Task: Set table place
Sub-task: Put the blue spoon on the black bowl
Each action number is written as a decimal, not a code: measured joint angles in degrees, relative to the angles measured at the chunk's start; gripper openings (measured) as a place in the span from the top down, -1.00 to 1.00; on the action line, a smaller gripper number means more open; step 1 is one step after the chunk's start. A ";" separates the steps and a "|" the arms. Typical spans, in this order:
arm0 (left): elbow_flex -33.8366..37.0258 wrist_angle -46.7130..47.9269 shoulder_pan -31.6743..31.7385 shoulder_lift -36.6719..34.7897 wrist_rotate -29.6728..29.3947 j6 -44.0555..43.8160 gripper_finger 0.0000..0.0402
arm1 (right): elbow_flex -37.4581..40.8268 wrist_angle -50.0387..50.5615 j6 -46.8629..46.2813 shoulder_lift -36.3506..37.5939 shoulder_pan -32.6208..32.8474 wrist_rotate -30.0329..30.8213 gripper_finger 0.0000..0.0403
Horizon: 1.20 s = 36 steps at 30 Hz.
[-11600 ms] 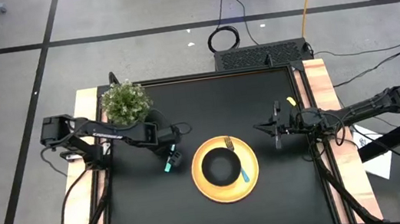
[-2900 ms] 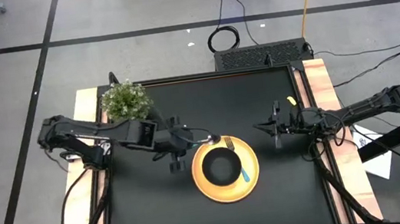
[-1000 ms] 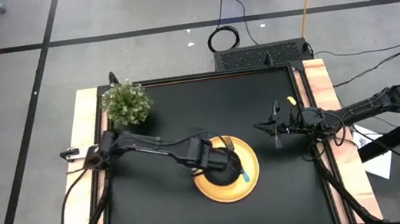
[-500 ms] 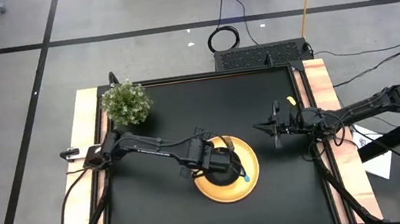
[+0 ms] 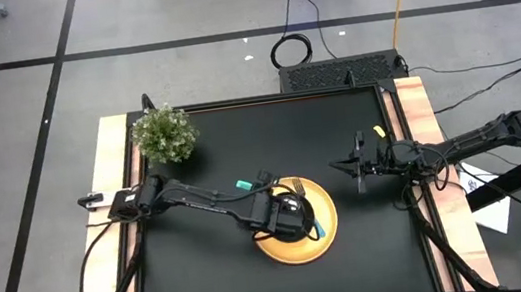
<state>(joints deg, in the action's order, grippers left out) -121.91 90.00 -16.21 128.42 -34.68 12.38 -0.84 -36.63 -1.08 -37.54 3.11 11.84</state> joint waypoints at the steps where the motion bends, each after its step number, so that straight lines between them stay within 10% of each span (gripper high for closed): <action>1: 0.00 -0.01 0.00 0.00 -1.28 -0.40 0.72 | -0.02 -0.02 0.00 -0.04 0.00 0.02 1.00; 36: 8.57 -0.11 -1.95 -0.04 -7.41 -0.78 0.72 | -0.01 -0.02 -1.70 -0.09 0.00 0.02 1.00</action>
<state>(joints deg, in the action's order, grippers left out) -113.34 89.89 -18.15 128.38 -42.09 11.60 -0.86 -36.65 -2.79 -37.63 3.11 11.86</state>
